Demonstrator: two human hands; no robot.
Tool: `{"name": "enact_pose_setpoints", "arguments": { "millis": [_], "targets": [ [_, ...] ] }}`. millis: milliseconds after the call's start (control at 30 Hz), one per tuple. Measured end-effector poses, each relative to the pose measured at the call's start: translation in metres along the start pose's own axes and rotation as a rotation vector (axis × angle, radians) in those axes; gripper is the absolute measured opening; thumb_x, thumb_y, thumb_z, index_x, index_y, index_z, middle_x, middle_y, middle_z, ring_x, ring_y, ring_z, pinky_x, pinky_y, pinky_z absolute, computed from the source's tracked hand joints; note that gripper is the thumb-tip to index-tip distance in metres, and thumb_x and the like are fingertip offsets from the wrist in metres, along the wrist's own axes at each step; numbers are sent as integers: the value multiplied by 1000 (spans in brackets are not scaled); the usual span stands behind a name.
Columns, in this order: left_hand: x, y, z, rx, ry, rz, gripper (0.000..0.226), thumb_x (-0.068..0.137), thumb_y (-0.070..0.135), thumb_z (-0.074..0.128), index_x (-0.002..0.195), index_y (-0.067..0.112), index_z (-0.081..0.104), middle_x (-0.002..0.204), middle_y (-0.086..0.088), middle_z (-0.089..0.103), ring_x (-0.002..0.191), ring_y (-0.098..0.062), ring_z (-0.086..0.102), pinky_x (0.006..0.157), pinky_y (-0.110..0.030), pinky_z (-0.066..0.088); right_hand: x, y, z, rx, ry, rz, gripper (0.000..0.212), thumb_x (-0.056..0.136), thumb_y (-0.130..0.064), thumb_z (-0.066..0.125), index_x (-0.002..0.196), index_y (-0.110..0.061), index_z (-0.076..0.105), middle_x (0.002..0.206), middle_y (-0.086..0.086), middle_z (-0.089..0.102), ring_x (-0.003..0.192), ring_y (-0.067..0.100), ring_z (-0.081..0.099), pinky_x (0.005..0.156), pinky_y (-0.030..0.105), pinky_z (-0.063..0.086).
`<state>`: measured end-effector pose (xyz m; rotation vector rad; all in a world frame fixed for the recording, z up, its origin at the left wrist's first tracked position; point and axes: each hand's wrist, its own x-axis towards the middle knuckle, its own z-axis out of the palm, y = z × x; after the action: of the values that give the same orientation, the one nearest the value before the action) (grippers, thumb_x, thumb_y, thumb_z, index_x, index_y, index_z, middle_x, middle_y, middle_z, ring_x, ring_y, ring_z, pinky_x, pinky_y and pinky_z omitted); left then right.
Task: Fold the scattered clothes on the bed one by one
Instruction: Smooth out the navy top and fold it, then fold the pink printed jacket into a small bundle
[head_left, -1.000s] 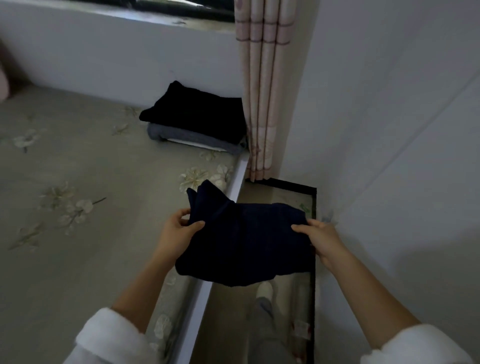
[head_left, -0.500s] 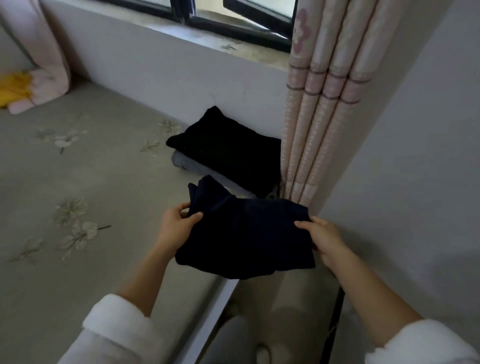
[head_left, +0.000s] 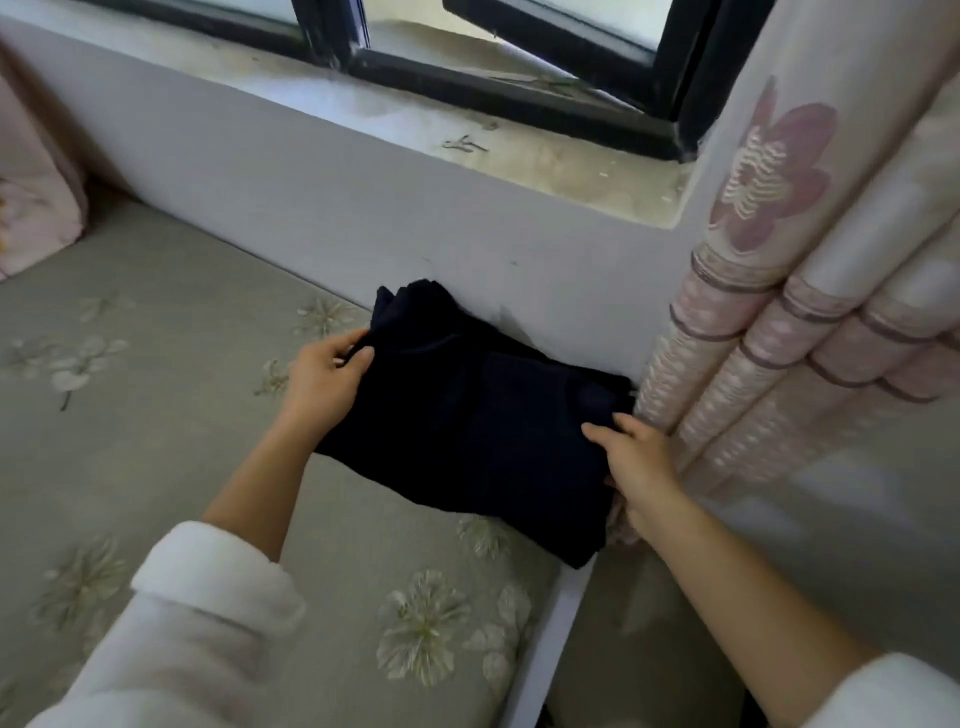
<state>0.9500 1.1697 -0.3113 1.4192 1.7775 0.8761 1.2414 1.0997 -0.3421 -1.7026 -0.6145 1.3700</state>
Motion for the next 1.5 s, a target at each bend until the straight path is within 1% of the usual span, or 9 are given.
{"name": "enact_pose_setpoints", "arguments": {
  "millis": [133, 300, 467, 633, 767, 833, 1000, 1233, 1500],
  "targets": [
    [81, -4, 1, -30, -22, 8, 30, 96, 11, 54, 123, 18, 63, 96, 2, 68, 82, -7, 64, 77, -22, 51, 48, -7, 21, 10, 69, 22, 53, 90, -18, 65, 139, -14, 46, 123, 3, 60, 109, 22, 59, 96, 40, 51],
    [135, -54, 25, 60, -26, -276, 46, 93, 27, 58, 137, 16, 50, 122, -12, 61, 106, -24, 62, 93, -34, 49, 79, 22, 28, -267, 106, 131, 27, 95, -27, 56, 117, -12, 58, 115, 7, 62, 98, 21, 59, 95, 45, 50],
    [122, -112, 59, 306, -254, -461, 70, 84, 56, 56, 145, 29, 34, 141, -12, 46, 126, -33, 45, 109, -46, 33, 79, 48, 39, -365, -97, 329, 56, 87, -44, 65, 132, -18, 43, 117, -1, 54, 95, 14, 55, 77, 27, 46],
    [103, -127, 67, 540, -164, -328, 48, 98, 35, 47, 144, 29, 38, 144, -21, 36, 131, -39, 33, 108, -44, 26, 81, 59, 47, -526, -2, 229, 49, 89, -17, 66, 130, -7, 41, 113, 5, 58, 90, 17, 54, 80, 28, 45],
    [79, -111, 79, 482, -114, -347, 49, 100, 27, 40, 148, 26, 30, 157, -20, 6, 142, -43, 9, 115, -47, 15, 73, 57, 48, -797, -6, 133, 48, 93, -19, 57, 131, -4, 32, 81, -4, 49, 70, 13, 53, 70, 32, 51],
    [65, -99, 85, 429, -106, -327, 52, 98, 26, 43, 149, 26, 30, 159, -18, -3, 144, -40, -2, 117, -47, 7, 62, 52, 47, -878, -12, 60, 54, 91, -23, 59, 133, -6, 29, 92, 1, 54, 79, 19, 57, 74, 38, 54],
    [8, -75, 88, 334, -177, -313, 57, 94, 26, 49, 148, 24, 30, 159, -18, -5, 145, -38, -3, 117, -45, 8, 30, 39, 35, -1057, -25, -195, 57, 90, -23, 61, 136, -11, 30, 133, 10, 39, 100, 22, 53, 77, 37, 51],
    [-143, -50, 59, 301, -80, -267, 48, 96, 26, 49, 143, 21, 39, 157, -18, 12, 146, -31, 4, 115, -38, 14, -58, 54, 36, -1078, -304, -427, 51, 92, -23, 58, 135, -10, 35, 135, 9, 36, 93, 14, 44, 79, 29, 42],
    [-374, -77, 2, 257, 157, -548, 45, 95, 25, 49, 140, 20, 43, 157, -15, 17, 146, -29, 10, 115, -39, 19, -214, 140, 47, -1168, -709, -502, 49, 91, -21, 59, 133, -7, 39, 137, 12, 37, 119, 28, 46, 92, 30, 38]
  ]
}}
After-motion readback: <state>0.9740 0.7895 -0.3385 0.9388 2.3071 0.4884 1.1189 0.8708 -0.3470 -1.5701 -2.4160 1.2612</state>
